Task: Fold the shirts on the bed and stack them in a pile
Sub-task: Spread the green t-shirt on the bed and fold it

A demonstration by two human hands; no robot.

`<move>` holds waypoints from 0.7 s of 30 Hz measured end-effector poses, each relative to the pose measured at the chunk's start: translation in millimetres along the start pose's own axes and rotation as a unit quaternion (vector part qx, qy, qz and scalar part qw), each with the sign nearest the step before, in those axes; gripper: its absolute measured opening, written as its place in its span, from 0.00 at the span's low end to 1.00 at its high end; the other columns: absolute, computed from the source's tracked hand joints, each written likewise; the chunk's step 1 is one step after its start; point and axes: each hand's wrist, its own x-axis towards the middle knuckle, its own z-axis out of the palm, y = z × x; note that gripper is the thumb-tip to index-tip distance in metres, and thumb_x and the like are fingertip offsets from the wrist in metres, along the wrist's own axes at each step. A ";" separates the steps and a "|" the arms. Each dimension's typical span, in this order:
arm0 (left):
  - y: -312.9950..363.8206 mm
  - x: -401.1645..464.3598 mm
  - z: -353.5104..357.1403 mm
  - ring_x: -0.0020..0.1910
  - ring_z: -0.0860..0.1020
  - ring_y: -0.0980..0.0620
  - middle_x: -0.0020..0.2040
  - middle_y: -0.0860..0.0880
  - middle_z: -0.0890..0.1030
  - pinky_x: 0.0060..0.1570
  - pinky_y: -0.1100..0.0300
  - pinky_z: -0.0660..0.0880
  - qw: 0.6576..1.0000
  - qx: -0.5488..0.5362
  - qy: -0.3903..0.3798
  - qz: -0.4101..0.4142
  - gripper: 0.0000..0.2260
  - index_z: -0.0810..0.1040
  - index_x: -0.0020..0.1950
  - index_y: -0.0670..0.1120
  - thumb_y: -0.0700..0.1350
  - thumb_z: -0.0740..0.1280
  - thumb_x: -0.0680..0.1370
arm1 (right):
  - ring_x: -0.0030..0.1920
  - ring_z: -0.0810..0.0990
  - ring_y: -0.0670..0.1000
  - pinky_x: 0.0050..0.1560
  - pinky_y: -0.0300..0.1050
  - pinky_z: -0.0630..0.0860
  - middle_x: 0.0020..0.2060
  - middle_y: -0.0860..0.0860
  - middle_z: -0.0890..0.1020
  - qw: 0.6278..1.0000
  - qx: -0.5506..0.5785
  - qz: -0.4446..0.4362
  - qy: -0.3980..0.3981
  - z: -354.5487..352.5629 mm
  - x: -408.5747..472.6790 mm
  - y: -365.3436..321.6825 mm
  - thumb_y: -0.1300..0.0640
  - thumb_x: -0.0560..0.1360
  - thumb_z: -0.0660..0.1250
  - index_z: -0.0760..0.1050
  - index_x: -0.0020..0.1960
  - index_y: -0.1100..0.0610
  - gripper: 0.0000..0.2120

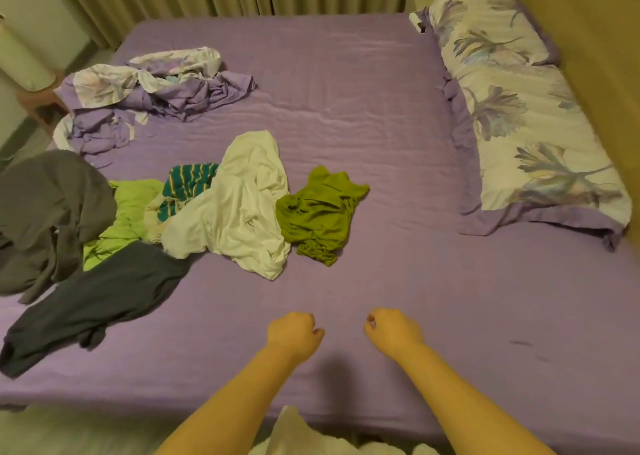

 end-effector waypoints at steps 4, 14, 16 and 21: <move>16.2 26.8 -17.7 0.56 0.77 0.45 0.58 0.46 0.78 0.50 0.56 0.73 0.999 -0.022 0.007 -0.035 0.18 0.75 0.61 0.45 0.56 0.55 0.81 | 0.58 0.77 0.58 0.54 0.46 0.74 0.59 0.55 0.78 0.999 -0.015 -0.036 -0.009 -27.5 40.9 6.2 0.51 0.78 0.56 0.75 0.59 0.56 0.15; 25.8 84.0 -58.5 0.57 0.77 0.44 0.59 0.45 0.78 0.50 0.55 0.73 0.995 -0.056 0.025 -0.076 0.19 0.74 0.62 0.45 0.56 0.55 0.81 | 0.57 0.77 0.58 0.52 0.47 0.74 0.58 0.56 0.79 0.996 -0.050 -0.068 -0.028 -68.0 119.9 -1.0 0.51 0.78 0.56 0.76 0.57 0.55 0.14; 21.7 96.0 -62.5 0.57 0.77 0.44 0.59 0.45 0.78 0.49 0.56 0.73 0.995 -0.061 0.021 -0.076 0.19 0.74 0.62 0.45 0.56 0.55 0.81 | 0.57 0.77 0.58 0.52 0.46 0.74 0.58 0.55 0.78 0.996 -0.053 -0.067 -0.035 -70.3 132.9 -6.8 0.50 0.78 0.56 0.75 0.57 0.55 0.14; 3.4 133.3 -74.8 0.56 0.77 0.44 0.57 0.45 0.79 0.48 0.56 0.72 0.995 -0.073 0.020 -0.062 0.19 0.74 0.62 0.44 0.55 0.55 0.81 | 0.57 0.77 0.58 0.52 0.45 0.74 0.58 0.55 0.78 0.996 -0.047 -0.063 -0.042 -75.5 171.2 -23.6 0.49 0.79 0.56 0.75 0.57 0.55 0.15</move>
